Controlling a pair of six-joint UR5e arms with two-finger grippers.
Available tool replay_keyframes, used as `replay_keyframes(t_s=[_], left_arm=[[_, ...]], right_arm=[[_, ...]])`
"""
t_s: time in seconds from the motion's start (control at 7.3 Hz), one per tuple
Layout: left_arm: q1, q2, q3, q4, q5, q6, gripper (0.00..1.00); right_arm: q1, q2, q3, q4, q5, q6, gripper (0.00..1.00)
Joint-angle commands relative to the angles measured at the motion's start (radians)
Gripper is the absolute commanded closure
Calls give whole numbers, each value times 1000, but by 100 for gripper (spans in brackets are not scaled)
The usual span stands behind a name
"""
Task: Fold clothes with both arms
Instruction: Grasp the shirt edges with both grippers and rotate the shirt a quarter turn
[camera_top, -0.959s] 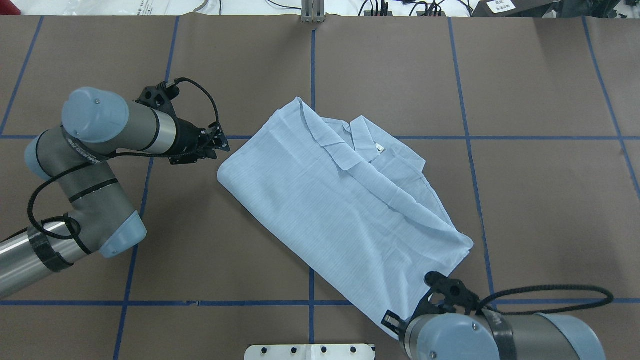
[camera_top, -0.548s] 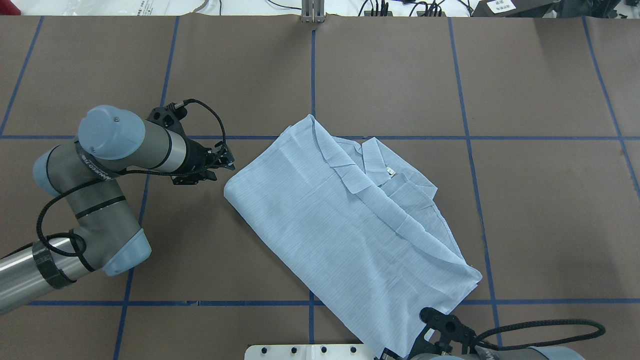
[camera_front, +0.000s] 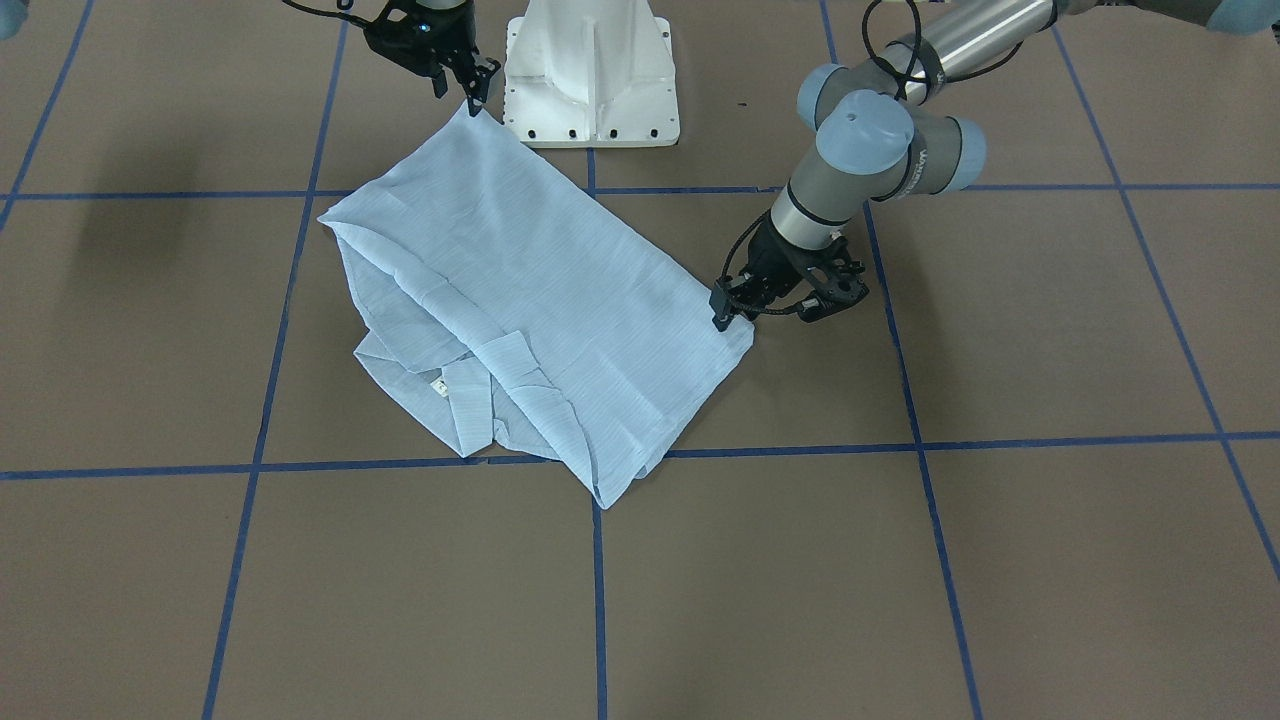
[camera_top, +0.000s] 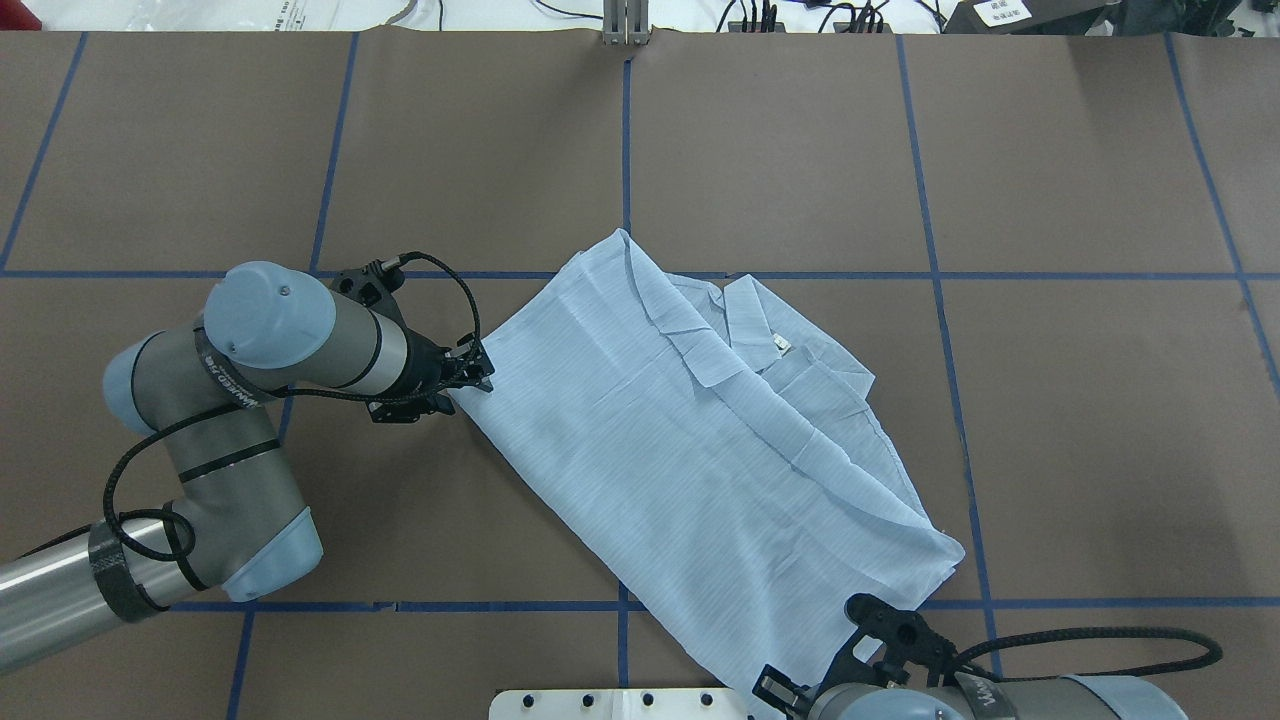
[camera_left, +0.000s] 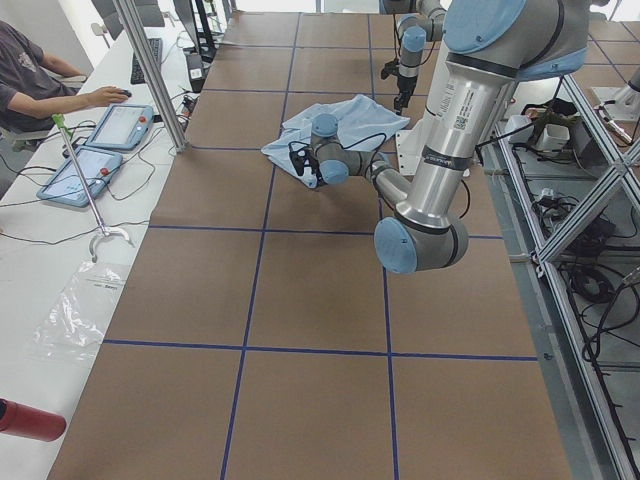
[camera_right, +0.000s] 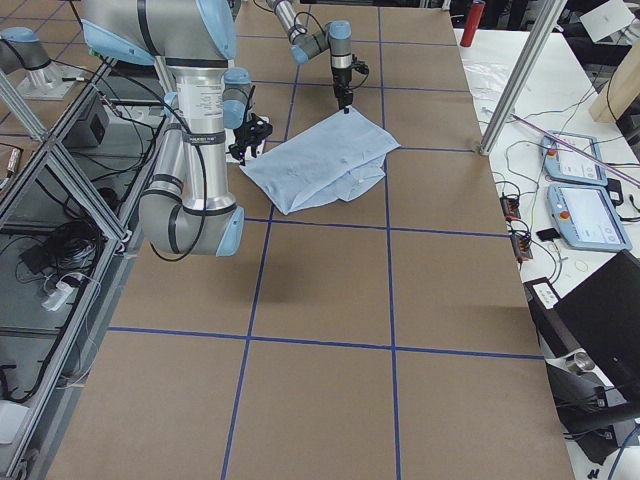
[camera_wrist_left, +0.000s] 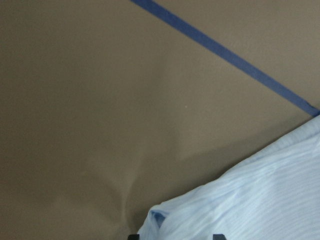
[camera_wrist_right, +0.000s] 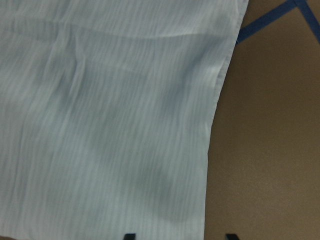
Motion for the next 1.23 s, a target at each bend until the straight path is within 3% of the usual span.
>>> replay_keyframes(t_s=[0.0,0.14,0.41,0.69,0.96,1.1], left_arm=[[16,4,0,1,9,-9,81],[16,3,0,1,38,-6,100],[-7,1,5,1,57,20,100],[-45,-14,29,-1,141,196,100],[-155,-131,211,-39,157,291,100],[-205,-238,394,-154,158,307,100]], right_arm=[[49,2,-4,0,3,-2,0],[54,0,-8,0,0,-2,0],[64,-1,-10,0,0,-2,0],[72,-1,-11,0,0,-2,0],[86,0,-11,0,0,-2,0],[100,3,-11,0,0,-2,0]])
